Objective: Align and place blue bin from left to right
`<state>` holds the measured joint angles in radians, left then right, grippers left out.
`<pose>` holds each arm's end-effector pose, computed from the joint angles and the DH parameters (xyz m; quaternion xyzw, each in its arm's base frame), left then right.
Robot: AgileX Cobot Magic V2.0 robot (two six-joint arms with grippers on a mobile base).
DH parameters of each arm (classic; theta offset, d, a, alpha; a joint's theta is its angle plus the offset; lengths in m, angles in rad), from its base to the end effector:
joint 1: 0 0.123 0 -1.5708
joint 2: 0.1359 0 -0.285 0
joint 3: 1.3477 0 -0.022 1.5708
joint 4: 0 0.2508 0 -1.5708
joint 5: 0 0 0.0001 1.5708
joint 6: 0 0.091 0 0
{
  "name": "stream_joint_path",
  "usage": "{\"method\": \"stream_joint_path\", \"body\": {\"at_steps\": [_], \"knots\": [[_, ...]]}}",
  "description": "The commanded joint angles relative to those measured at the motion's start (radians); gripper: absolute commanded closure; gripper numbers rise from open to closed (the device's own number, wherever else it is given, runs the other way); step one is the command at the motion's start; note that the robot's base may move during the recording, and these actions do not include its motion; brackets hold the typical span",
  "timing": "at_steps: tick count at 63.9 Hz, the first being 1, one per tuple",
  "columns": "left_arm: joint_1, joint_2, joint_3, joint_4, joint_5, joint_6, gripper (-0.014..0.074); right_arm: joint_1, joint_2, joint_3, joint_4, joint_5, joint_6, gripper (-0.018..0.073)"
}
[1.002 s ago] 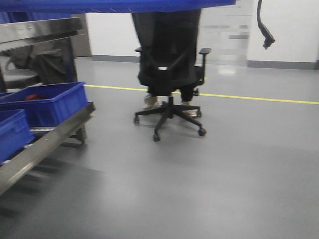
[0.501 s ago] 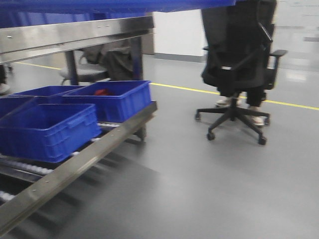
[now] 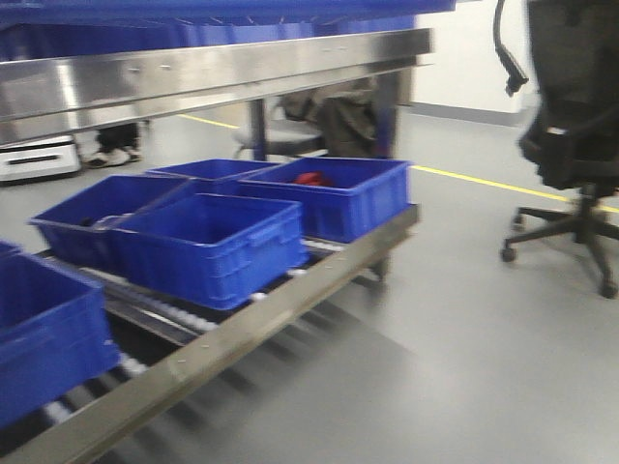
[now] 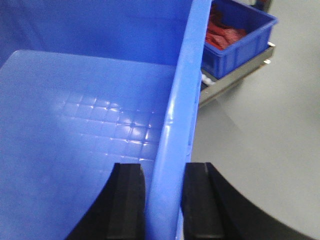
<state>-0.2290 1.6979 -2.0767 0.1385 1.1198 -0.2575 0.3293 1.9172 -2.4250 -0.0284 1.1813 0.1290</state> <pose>0.3533 -0.0707 0.4758 -0.0133 0.8945 -0.0392 0.4452 0.3824 0.1282 0.4839 -0.0867 0.8769 0.0936 0.4634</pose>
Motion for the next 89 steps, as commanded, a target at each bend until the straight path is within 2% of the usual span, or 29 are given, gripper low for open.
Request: {"method": "stream_joint_path", "body": {"at_steps": [1, 89], "knots": [[-0.013, -0.023, -0.019, -0.039, -0.096, 0.037, 0.0613, 0.008, -0.018, -0.014, 0.028, -0.121, -0.033, 0.0637], [-0.013, -0.023, -0.019, -0.039, -0.096, 0.037, 0.0613, 0.008, -0.018, -0.014, 0.028, -0.121, -0.033, 0.0637]]}}
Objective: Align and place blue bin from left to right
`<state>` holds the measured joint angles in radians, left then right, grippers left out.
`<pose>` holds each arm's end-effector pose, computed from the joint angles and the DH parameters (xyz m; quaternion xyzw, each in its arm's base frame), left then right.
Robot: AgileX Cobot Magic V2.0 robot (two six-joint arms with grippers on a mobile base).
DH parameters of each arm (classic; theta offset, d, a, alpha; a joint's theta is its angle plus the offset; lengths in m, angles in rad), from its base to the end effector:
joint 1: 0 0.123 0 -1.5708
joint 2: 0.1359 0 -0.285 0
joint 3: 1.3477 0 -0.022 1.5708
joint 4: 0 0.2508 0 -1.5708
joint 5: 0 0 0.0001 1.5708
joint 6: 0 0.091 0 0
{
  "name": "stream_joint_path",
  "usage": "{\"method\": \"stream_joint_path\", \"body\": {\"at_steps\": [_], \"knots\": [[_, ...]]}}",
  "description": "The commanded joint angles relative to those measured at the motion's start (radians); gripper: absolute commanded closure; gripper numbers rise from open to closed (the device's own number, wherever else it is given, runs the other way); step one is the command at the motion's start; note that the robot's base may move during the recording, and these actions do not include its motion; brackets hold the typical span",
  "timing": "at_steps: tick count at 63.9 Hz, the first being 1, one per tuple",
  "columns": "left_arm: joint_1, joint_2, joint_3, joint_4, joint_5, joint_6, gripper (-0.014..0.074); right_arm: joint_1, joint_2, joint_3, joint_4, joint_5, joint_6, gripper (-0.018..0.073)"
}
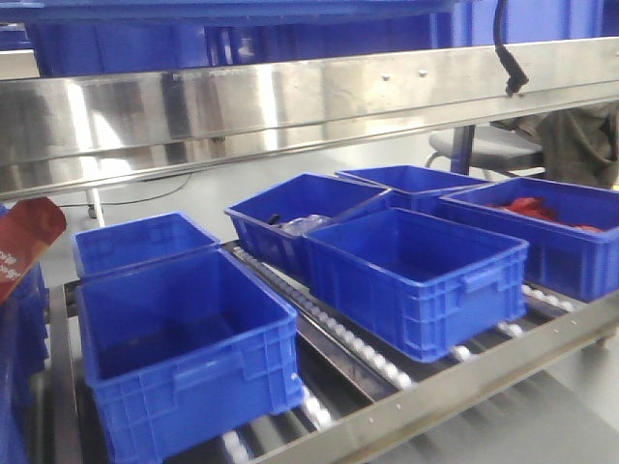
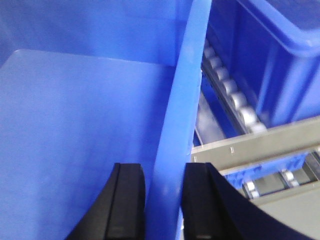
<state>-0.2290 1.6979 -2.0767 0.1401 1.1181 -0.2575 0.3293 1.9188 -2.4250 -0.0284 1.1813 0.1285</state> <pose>0.3534 -0.0706 0.4760 -0.0132 0.8940 -0.0386 0.4461 0.3829 0.1283 0.4832 -0.0869 0.8773 0.0933 0.4628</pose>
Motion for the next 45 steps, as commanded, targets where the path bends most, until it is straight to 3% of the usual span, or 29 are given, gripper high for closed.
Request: {"method": "stream_joint_path", "body": {"at_steps": [1, 45], "knots": [[-0.013, -0.023, -0.019, -0.041, -0.094, 0.037, 0.0613, 0.008, -0.019, -0.014, 0.028, -0.121, -0.033, 0.0637], [-0.013, -0.023, -0.019, -0.041, -0.094, 0.037, 0.0613, 0.008, -0.019, -0.014, 0.028, -0.121, -0.033, 0.0637]]}}
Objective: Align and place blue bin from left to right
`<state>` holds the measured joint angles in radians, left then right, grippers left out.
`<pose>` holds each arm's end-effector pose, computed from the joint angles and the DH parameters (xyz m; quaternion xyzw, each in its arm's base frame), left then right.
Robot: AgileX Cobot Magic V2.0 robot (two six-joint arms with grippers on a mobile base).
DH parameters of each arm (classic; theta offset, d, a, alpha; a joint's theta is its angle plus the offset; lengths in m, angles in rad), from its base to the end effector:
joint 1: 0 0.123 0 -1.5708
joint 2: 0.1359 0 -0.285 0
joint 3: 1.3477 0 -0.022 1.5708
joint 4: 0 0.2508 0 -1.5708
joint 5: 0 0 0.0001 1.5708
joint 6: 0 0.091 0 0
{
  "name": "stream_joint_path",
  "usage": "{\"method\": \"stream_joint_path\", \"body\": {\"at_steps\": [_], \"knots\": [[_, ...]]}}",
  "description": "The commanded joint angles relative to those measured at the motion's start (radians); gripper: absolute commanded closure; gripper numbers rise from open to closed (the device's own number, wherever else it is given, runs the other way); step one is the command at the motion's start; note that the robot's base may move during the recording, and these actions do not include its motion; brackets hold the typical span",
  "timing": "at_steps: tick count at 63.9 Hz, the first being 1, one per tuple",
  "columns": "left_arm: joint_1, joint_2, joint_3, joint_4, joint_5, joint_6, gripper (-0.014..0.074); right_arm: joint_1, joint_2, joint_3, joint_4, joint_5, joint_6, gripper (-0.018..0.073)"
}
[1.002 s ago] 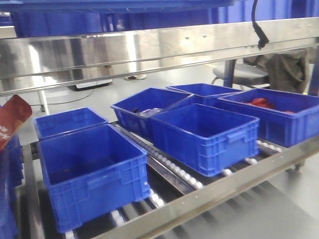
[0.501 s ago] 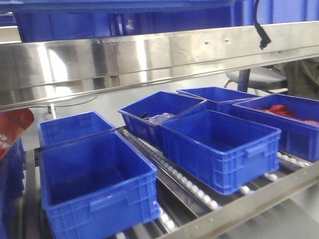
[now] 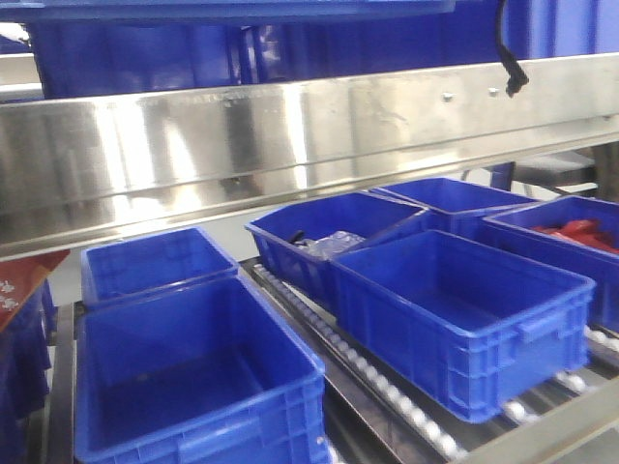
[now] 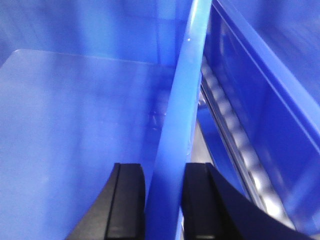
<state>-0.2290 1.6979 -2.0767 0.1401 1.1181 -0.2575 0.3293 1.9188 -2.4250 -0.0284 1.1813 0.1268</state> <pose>0.3534 -0.0706 0.4760 -0.0132 0.8940 -0.0386 0.4461 0.3829 0.1283 0.4832 -0.0877 0.8772 0.0929 0.4628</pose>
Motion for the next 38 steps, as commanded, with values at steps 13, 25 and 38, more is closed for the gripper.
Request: {"method": "stream_joint_path", "body": {"at_steps": [13, 25, 38], "knots": [[-0.013, -0.023, -0.019, -0.041, -0.094, 0.037, 0.0613, 0.008, -0.019, -0.014, 0.028, -0.121, -0.031, 0.0637], [-0.013, -0.023, -0.019, -0.041, -0.094, 0.037, 0.0613, 0.008, -0.019, -0.014, 0.028, -0.121, -0.031, 0.0637], [-0.013, -0.023, -0.019, -0.041, -0.094, 0.037, 0.0613, 0.008, -0.019, -0.014, 0.028, -0.121, -0.031, 0.0637]]}}
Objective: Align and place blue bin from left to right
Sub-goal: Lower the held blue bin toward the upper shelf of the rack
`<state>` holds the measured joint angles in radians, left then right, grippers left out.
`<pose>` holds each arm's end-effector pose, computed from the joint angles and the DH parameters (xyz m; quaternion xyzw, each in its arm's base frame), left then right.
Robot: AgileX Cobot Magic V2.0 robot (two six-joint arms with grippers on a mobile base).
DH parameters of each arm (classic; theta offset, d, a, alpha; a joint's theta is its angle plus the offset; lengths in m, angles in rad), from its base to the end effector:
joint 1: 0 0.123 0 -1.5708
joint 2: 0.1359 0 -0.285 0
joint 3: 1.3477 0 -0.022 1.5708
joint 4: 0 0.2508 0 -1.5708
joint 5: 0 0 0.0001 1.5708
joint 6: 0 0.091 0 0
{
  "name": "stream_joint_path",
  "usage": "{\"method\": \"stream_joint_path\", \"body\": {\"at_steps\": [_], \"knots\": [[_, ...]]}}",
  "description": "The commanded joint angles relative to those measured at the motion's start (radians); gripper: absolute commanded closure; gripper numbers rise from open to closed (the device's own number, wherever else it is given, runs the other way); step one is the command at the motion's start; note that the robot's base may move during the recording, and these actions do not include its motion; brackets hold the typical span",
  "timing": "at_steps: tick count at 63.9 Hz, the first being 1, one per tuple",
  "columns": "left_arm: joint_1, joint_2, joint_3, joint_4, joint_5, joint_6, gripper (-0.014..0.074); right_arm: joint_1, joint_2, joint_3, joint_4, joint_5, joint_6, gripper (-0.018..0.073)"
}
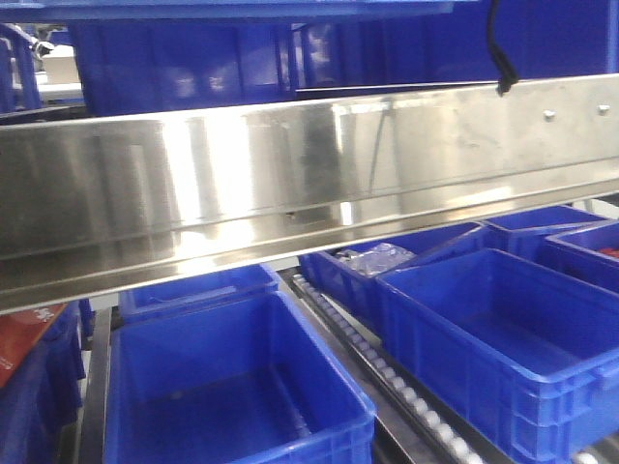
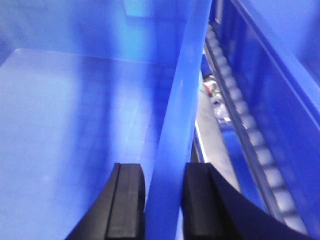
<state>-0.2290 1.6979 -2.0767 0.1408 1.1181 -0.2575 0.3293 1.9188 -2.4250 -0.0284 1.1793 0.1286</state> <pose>0.3534 -0.0706 0.4760 -0.0132 0.8940 -0.0383 0.4462 0.3830 0.1284 0.4834 -0.0868 0.8768 0.0935 0.4636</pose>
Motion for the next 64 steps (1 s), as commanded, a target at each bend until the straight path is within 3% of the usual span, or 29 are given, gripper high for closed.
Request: {"method": "stream_joint_path", "body": {"at_steps": [1, 64], "knots": [[-0.013, -0.023, -0.019, -0.041, -0.094, 0.037, 0.0613, 0.008, -0.019, -0.014, 0.028, -0.119, -0.033, 0.0637], [-0.013, -0.023, -0.019, -0.041, -0.1, 0.037, 0.0613, 0.008, -0.019, -0.014, 0.028, -0.119, -0.033, 0.0637]]}}
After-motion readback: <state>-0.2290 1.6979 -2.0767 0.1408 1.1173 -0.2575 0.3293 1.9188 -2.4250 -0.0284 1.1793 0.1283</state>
